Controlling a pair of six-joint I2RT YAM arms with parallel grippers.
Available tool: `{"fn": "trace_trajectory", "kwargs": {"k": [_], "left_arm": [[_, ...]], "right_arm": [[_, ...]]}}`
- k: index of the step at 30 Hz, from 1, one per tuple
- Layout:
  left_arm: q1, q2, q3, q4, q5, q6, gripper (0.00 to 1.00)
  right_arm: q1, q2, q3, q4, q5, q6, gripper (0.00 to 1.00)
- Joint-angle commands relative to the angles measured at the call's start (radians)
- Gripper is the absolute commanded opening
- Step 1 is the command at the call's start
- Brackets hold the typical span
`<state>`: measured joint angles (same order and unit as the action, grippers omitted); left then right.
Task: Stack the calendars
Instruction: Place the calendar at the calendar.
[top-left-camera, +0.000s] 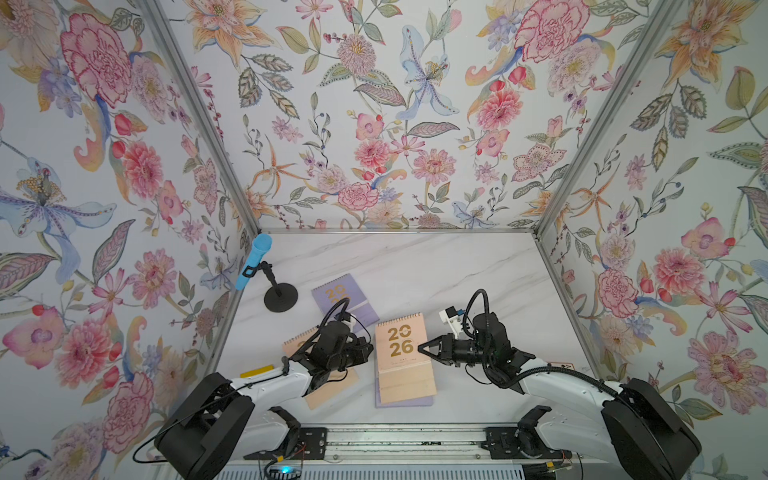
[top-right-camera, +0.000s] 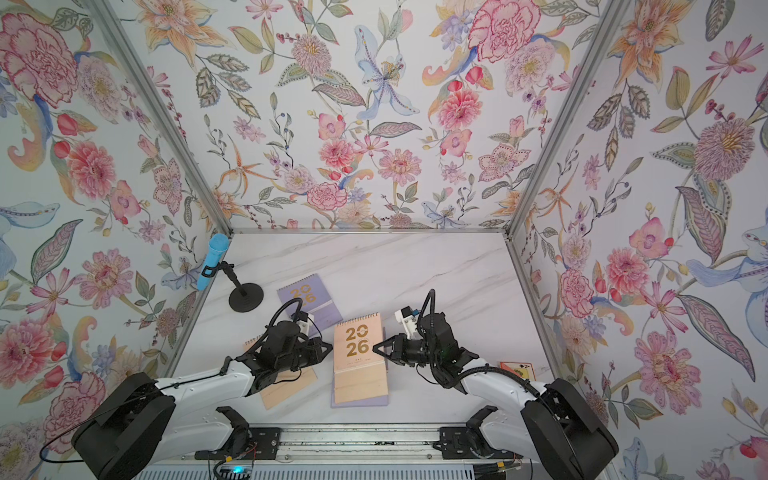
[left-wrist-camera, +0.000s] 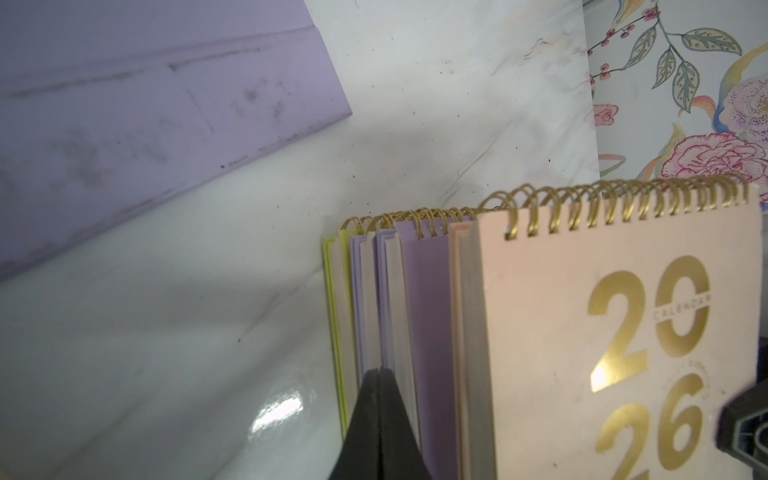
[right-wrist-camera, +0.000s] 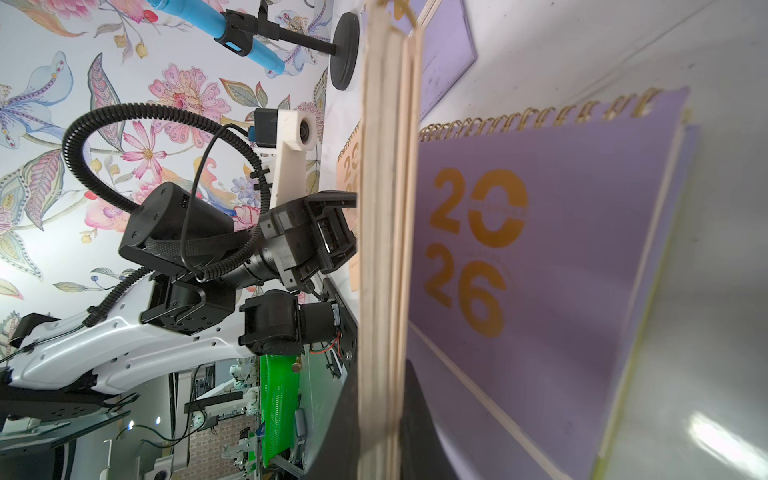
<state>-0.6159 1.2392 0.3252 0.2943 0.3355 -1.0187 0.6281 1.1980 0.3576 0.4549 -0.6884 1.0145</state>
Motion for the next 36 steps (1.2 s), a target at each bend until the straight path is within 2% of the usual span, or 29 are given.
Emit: {"fn": "trace_trajectory", "kwargs": {"k": [1,8,14,24,36], "left_arm": [[-0.011,0.013,0.004,0.016,-0.009,-0.014,0.00],[-0.012,0.016,0.008,0.013,-0.009,-0.014,0.00],[-0.015,0.020,0.018,0.011,-0.009,-0.014,0.00],[-0.017,0.019,0.027,0.001,-0.009,-0.011,0.00],[-0.018,0.016,0.032,-0.007,-0.009,-0.011,0.00]], "right_arm": [[0.010,0.025,-0.015,0.135,0.002,0.030,0.01],[0.013,0.081,-0.040,0.201,0.015,0.047,0.03],[0.013,0.116,-0.056,0.225,0.029,0.048,0.11],[0.012,0.144,-0.065,0.196,0.053,0.024,0.25],[0.005,0.158,-0.077,0.160,0.090,0.012,0.31]]}}
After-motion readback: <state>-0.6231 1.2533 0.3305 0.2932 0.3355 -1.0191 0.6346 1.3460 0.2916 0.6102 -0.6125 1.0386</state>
